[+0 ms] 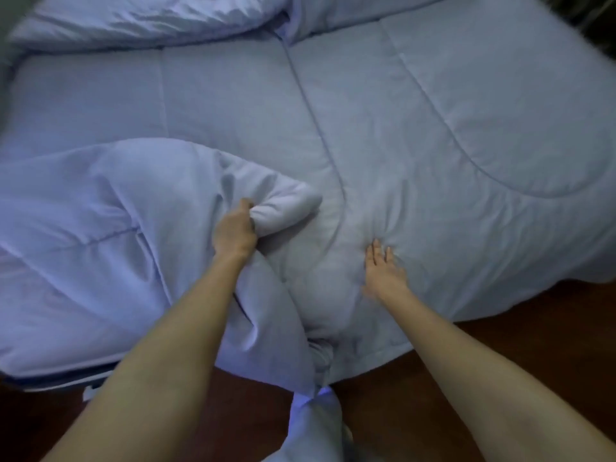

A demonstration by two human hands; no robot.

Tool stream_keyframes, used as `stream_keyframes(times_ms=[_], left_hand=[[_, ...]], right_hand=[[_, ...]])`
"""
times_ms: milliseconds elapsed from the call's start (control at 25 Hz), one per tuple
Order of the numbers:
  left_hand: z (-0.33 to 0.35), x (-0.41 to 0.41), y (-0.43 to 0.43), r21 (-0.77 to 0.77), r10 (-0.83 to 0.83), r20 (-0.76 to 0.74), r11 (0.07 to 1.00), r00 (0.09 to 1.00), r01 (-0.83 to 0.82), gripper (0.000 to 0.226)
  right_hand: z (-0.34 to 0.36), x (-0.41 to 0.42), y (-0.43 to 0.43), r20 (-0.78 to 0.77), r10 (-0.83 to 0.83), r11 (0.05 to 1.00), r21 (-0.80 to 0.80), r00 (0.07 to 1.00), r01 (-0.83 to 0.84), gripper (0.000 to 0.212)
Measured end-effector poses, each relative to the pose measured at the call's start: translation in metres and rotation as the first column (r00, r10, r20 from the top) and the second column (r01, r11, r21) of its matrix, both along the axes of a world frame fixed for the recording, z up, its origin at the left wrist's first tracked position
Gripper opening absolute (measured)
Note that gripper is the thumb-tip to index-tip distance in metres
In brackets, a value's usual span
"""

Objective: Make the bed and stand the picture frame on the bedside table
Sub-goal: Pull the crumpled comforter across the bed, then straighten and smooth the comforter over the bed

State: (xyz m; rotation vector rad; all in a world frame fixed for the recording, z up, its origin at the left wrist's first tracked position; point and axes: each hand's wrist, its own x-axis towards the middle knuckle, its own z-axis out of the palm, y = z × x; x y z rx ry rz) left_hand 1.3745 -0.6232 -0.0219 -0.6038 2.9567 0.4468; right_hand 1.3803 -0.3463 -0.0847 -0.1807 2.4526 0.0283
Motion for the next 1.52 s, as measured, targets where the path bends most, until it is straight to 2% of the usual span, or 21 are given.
stream_keyframes(times_ms=[80, 160, 280, 400, 520, 680, 760, 840, 880, 920, 1000, 1080, 1120, 1160, 1240, 1320, 1440, 1520], left_hand=[[0.017, 0.052, -0.049, -0.040, 0.122, -0.093, 0.991, 0.988, -0.126, 0.038], [0.028, 0.117, -0.087, -0.052, 0.213, -0.130, 0.974, 0.968, -0.221, 0.035], [0.036, 0.228, -0.128, -0.098, 0.380, -0.076, 0.917, 0.922, -0.386, 0.029], [0.033, 0.340, -0.141, -0.150, 0.552, 0.036, 0.827, 0.833, -0.542, 0.027], [0.026, 0.434, -0.135, -0.121, 0.728, 0.070, 0.685, 0.682, -0.718, 0.033], [0.011, 0.523, -0.120, -0.115, 0.901, 0.037, 0.434, 0.433, -0.893, 0.030], [0.003, 0.560, -0.111, -0.156, 0.905, 0.078, 0.426, 0.419, -0.891, 0.030], [-0.003, 0.589, -0.112, -0.134, 0.933, 0.109, 0.356, 0.343, -0.925, 0.052], [-0.004, 0.597, -0.115, -0.107, 0.965, 0.086, 0.257, 0.249, -0.960, 0.061], [-0.007, 0.604, -0.119, -0.097, 0.985, 0.098, 0.152, 0.142, -0.984, 0.054], [-0.004, 0.604, -0.121, 0.081, 0.993, 0.116, -0.022, -0.013, -0.996, 0.037], [0.007, 0.593, -0.134, 0.270, 0.992, 0.087, -0.112, -0.092, -0.956, 0.038], [0.007, 0.586, -0.147, 0.349, 0.994, 0.076, -0.104, -0.083, -0.931, 0.037], [0.003, 0.579, -0.164, 0.412, 0.998, 0.066, -0.032, -0.005, -0.911, 0.039], [-0.008, 0.566, -0.212, 0.473, 0.977, 0.042, 0.167, 0.211, -0.865, 0.046], [0.018, 0.546, -0.231, 0.530, 0.927, -0.043, 0.337, 0.373, -0.778, 0.043], [0.125, 0.529, -0.205, 0.569, 0.770, -0.200, 0.595, 0.607, -0.568, 0.018], [0.164, 0.530, -0.206, 0.549, 0.674, -0.290, 0.699, 0.679, -0.459, 0.020]], right_hand=[[0.009, 0.006, -0.018, 0.011, -0.002, 0.999, -0.050, 1.000, 0.003, 0.080], [0.020, 0.020, -0.037, 0.012, 0.093, 0.987, -0.132, 0.996, -0.091, 0.079], [0.032, 0.059, -0.062, -0.010, 0.246, 0.948, -0.207, 0.969, -0.243, 0.072], [0.043, 0.095, -0.081, 0.008, 0.333, 0.917, -0.234, 0.943, -0.322, 0.071], [0.052, 0.130, -0.100, -0.012, 0.403, 0.884, -0.254, 0.915, -0.393, 0.071], [0.055, 0.175, -0.121, -0.050, 0.483, 0.811, -0.350, 0.874, -0.468, 0.060], [0.056, 0.189, -0.125, -0.067, 0.508, 0.775, -0.400, 0.859, -0.489, 0.051], [0.060, 0.196, -0.125, -0.049, 0.480, 0.784, -0.425, 0.876, -0.453, 0.048], [0.060, 0.199, -0.124, -0.039, 0.469, 0.794, -0.420, 0.883, -0.440, 0.048], [0.061, 0.201, -0.124, -0.032, 0.464, 0.803, -0.408, 0.885, -0.435, 0.048], [0.065, 0.205, -0.131, -0.026, 0.441, 0.820, -0.396, 0.897, -0.414, 0.046], [0.073, 0.213, -0.146, -0.057, 0.427, 0.814, -0.411, 0.902, -0.411, 0.047], [0.078, 0.220, -0.155, -0.071, 0.429, 0.804, -0.425, 0.901, -0.416, 0.051], [0.084, 0.228, -0.164, -0.089, 0.442, 0.785, -0.444, 0.893, -0.432, 0.054], [0.096, 0.247, -0.188, -0.129, 0.450, 0.741, -0.499, 0.884, -0.450, 0.053], [0.112, 0.270, -0.218, -0.162, 0.414, 0.699, -0.574, 0.896, -0.426, 0.044], [0.147, 0.310, -0.275, -0.190, 0.360, 0.570, -0.731, 0.914, -0.376, 0.035], [0.178, 0.337, -0.311, -0.203, 0.326, 0.421, -0.843, 0.923, -0.334, 0.028]])
